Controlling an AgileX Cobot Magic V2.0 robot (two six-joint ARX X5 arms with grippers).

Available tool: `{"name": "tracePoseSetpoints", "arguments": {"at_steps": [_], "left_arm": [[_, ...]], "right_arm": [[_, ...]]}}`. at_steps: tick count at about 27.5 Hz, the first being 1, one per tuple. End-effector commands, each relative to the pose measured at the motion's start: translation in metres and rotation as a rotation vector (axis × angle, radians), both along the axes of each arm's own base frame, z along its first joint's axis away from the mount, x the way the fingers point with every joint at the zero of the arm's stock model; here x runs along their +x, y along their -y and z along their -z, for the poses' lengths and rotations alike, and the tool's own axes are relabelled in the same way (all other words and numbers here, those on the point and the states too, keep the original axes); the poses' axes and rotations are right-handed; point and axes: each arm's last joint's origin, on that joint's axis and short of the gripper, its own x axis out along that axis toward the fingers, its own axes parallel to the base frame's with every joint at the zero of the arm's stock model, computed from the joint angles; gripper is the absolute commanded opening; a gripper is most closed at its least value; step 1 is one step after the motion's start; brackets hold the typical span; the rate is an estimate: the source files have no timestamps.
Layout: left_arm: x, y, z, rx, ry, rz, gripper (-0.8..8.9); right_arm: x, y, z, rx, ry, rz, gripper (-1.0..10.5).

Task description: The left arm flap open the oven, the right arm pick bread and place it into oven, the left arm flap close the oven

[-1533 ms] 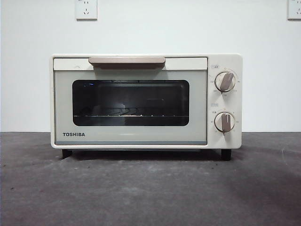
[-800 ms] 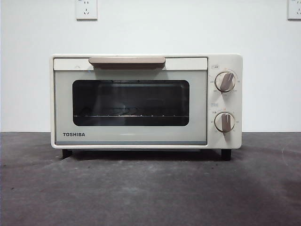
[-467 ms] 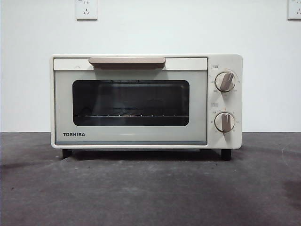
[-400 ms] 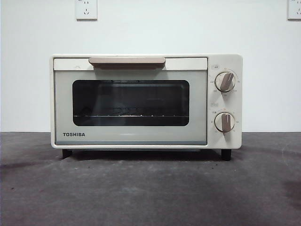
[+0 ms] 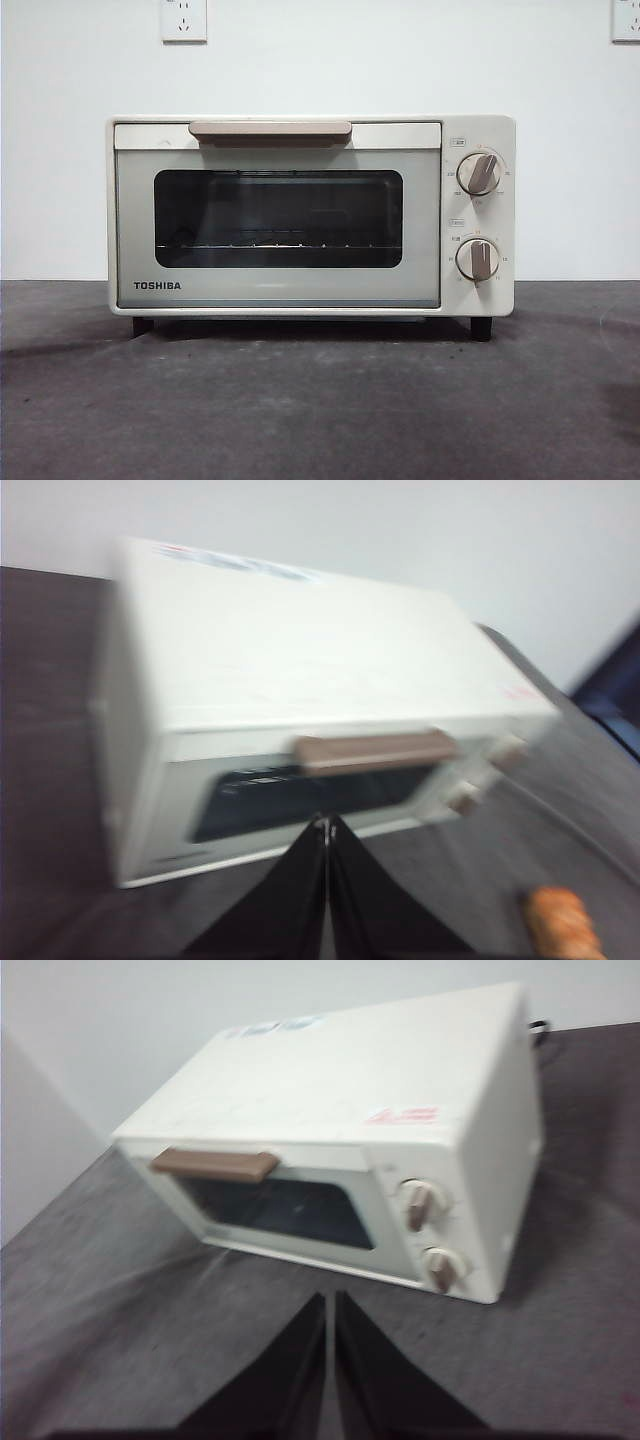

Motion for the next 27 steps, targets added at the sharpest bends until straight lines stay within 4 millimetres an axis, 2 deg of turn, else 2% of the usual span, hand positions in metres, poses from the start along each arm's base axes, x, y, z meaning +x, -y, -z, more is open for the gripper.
{"name": "tracePoseSetpoints", "arguments": {"at_steps": [1, 8, 13, 15, 21, 24, 27], "left_arm": [[0.0001, 0.0059, -0.0057, 0.008, 0.023, 0.081, 0.1], [-0.0025, 0.0095, -0.0058, 0.006, 0.023, 0.12, 0.21], [-0.0037, 0.0091, -0.0063, 0.004, 0.027, 0.12, 1.89], [-0.0037, 0.0091, -0.0063, 0.004, 0.027, 0.12, 2.63], [-0.0036, 0.0092, -0.0062, 0.005, 0.026, 0.12, 4.51], [-0.0032, 0.0093, -0.0058, 0.006, 0.022, 0.12, 4.78], [-0.0031, 0.0094, -0.0057, 0.006, 0.022, 0.12, 4.76]], "right_arm": [[-0.0005, -0.0027, -0.0037, -0.014, 0.012, -0.04, 0.1], [-0.0027, -0.0044, -0.0008, -0.019, -0.019, -0.064, 0.1], [-0.0027, -0.0044, -0.0007, -0.017, -0.022, -0.063, 0.1], [-0.0027, -0.0044, -0.0006, -0.018, -0.023, -0.063, 0.7], [-0.0024, -0.0043, -0.0006, -0.018, -0.024, -0.061, 4.3], [-0.0023, -0.0044, -0.0005, -0.016, -0.026, -0.061, 5.0], [-0.0025, -0.0044, -0.0002, -0.006, -0.038, -0.058, 5.1]]}}
